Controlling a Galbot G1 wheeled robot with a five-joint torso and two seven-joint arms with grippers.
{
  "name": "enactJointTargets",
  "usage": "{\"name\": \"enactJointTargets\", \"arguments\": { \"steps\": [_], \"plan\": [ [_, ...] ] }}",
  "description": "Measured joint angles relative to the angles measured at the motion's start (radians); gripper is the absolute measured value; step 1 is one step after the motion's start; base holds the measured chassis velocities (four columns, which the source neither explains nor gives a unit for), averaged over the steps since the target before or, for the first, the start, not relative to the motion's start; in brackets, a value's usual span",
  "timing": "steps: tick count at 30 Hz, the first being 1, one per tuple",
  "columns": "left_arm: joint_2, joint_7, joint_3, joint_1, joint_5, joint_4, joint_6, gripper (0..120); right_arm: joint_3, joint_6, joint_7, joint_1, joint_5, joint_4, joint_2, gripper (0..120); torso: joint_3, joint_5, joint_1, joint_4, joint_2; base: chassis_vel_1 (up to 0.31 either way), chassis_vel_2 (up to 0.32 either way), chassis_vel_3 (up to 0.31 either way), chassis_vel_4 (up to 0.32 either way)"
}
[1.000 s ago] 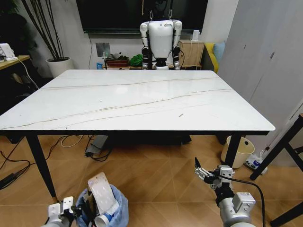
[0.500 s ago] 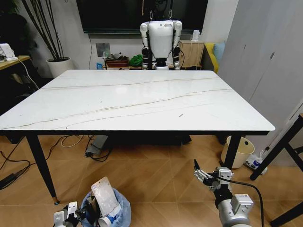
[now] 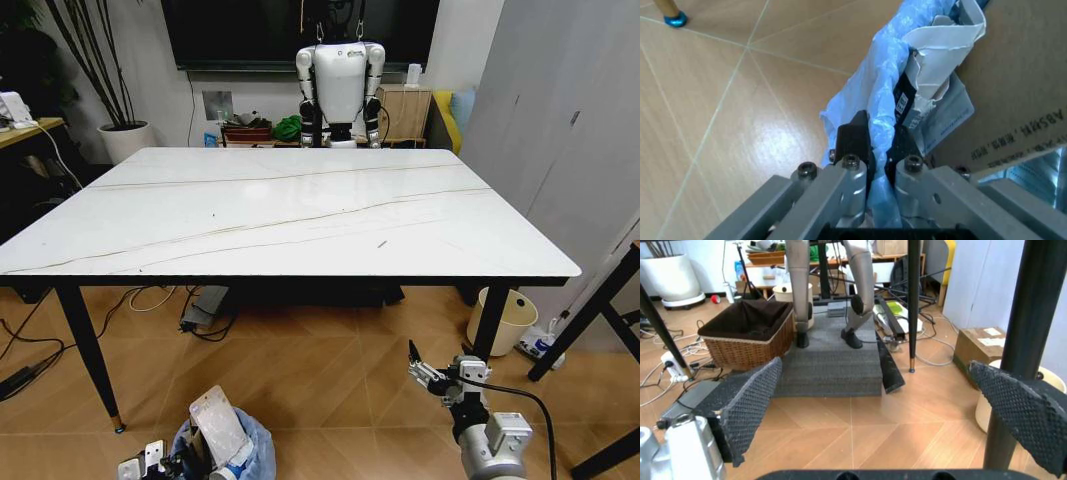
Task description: Pick up the trash bin and place the trash from the table into it.
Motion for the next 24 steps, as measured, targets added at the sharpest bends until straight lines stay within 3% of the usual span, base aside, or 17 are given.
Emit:
{"name": "enactJointTargets", "arguments": {
  "steps": [12, 24],
  "plan": [
    [0.002, 0.004, -0.001, -0.007, 0.041, 0.014, -0.013, 0, 0.000, 0.000, 0.000, 0.004, 0.000, -0.003, 0.001, 100, 0.000, 0.0001, 0.000, 0.0000, 0.000, 0.000, 0.000, 0.000, 0.000],
    [0.008, 0.011, -0.003, 0.018, 0.047, -0.019, -0.027, 41, 0.000, 0.000, 0.000, 0.008, 0.001, -0.005, 0.000, 100, 0.000, -0.0001, 0.000, 0.0001, 0.000, 0.000, 0.000, 0.000, 0.000]
  ]
}}
